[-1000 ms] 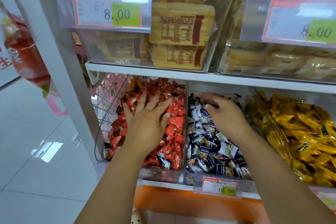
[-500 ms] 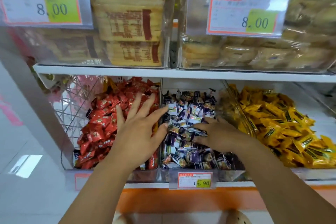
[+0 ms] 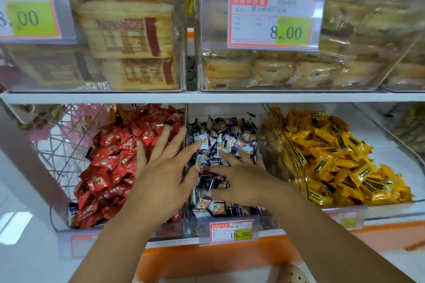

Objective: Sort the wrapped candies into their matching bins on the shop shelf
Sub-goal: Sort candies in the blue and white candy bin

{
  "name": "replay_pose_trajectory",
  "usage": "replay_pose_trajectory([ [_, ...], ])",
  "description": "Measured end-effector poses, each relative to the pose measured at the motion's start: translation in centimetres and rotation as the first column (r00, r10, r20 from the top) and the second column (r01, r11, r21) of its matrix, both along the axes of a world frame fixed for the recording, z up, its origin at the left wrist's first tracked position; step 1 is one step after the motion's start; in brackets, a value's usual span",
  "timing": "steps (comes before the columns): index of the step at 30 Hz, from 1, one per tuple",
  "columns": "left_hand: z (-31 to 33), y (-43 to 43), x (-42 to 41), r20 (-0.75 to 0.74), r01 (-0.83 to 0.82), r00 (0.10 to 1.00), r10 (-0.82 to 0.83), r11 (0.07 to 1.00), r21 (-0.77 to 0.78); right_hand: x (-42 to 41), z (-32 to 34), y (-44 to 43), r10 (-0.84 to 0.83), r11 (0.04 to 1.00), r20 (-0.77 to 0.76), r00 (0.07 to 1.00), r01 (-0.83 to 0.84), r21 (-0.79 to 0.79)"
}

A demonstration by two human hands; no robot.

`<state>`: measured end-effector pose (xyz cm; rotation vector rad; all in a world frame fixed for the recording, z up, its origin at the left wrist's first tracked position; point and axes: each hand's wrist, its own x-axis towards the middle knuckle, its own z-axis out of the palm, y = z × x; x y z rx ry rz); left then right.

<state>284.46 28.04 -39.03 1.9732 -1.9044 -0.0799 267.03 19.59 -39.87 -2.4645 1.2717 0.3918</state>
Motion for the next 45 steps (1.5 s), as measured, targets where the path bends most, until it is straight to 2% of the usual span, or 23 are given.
replay_pose_trajectory([
  [7, -0.1, 0.2, 0.0, -0.014, 0.015, 1.0, -0.015, 1.0, 0.003, -1.9, 1.6, -1.2, -0.126, 0.992, -0.072, 0.989, 0.126, -0.002],
  [9, 0.0, 0.3, 0.1, -0.027, 0.014, 1.0, -0.014, 1.0, -0.001, -1.9, 2.1, -1.4, -0.155, 0.988, -0.012, 0.988, 0.155, -0.011],
  [11, 0.1, 0.4, 0.1, -0.029, 0.017, 0.999, -0.017, 1.0, -0.005, -1.1, 2.1, -1.4, -0.164, 0.984, 0.128, 0.978, 0.171, -0.041],
  [14, 0.2, 0.4, 0.1, -0.038, 0.02, 0.999, -0.02, 1.0, -0.008, 0.9, 1.3, -0.9, -0.052, 0.994, 0.248, 0.967, 0.074, -0.08],
  [16, 0.3, 0.4, 0.2, -0.036, 0.01, 0.999, -0.01, 1.0, -0.003, 1.7, 0.1, -0.5, 0.012, 0.999, 0.171, 0.985, -0.004, -0.045],
  [20, 0.5, 0.5, 0.8, -0.041, -0.008, 0.999, 0.009, 0.999, 0.031, 0.5, 0.6, -1.0, 0.022, 0.999, -0.08, 0.997, -0.02, 0.025],
  [22, 0.7, 0.6, 1.2, -0.057, -0.006, 0.998, 0.008, 0.999, 0.042, -0.5, 2.7, -1.3, 0.007, 0.998, -0.103, 0.995, 0.0, 0.069],
  [24, 0.8, 0.8, 1.4, -0.052, -0.006, 0.999, 0.008, 0.999, 0.047, -0.8, 4.1, -2.0, -0.08, 0.993, 0.048, 0.996, 0.076, 0.092],
  [25, 0.8, 1.0, 1.5, -0.044, -0.007, 0.999, 0.009, 0.999, 0.05, -0.3, 4.1, -2.5, -0.121, 0.992, 0.152, 0.981, 0.115, 0.045],
  [26, 0.7, 1.2, 1.5, -0.034, -0.006, 0.999, 0.008, 0.998, 0.055, 0.7, 3.5, -3.2, -0.132, 0.987, 0.234, 0.963, 0.149, -0.058],
  [28, 0.8, 1.4, 1.5, -0.015, -0.006, 1.0, 0.007, 0.998, 0.06, 3.4, 1.7, -4.8, -0.103, 0.959, 0.266, 0.958, 0.167, -0.23],
  [30, 0.9, 1.4, 1.4, -0.003, -0.004, 1.0, 0.004, 0.998, 0.061, 5.7, 0.1, -5.4, -0.064, 0.965, 0.175, 0.982, 0.106, -0.239],
  [32, 0.9, 1.4, 1.4, 0.006, -0.003, 1.0, 0.003, 0.998, 0.062, 6.4, -1.0, -5.7, -0.022, 0.983, 0.051, 0.998, 0.031, -0.182],
  [40, 1.1, 1.3, 1.7, 0.013, -0.005, 1.0, 0.004, 0.995, 0.101, 0.5, 1.6, -1.4, 0.078, 0.997, -0.196, 0.978, -0.077, 0.014],
  [42, 1.1, 1.3, 1.6, 0.015, -0.007, 1.0, 0.005, 0.994, 0.114, 0.3, 2.9, -2.0, 0.058, 0.995, -0.132, 0.99, -0.047, 0.084],
  [43, 1.1, 1.4, 1.7, 0.012, -0.008, 1.0, 0.007, 0.993, 0.116, 0.7, 3.4, -3.0, 0.035, 0.998, -0.052, 0.998, -0.031, 0.061],
  [45, 1.0, 1.4, 1.7, 0.003, -0.007, 1.0, 0.006, 0.993, 0.117, 2.5, 3.2, -5.8, 0.039, 0.988, 0.103, 0.994, -0.022, -0.155],
])
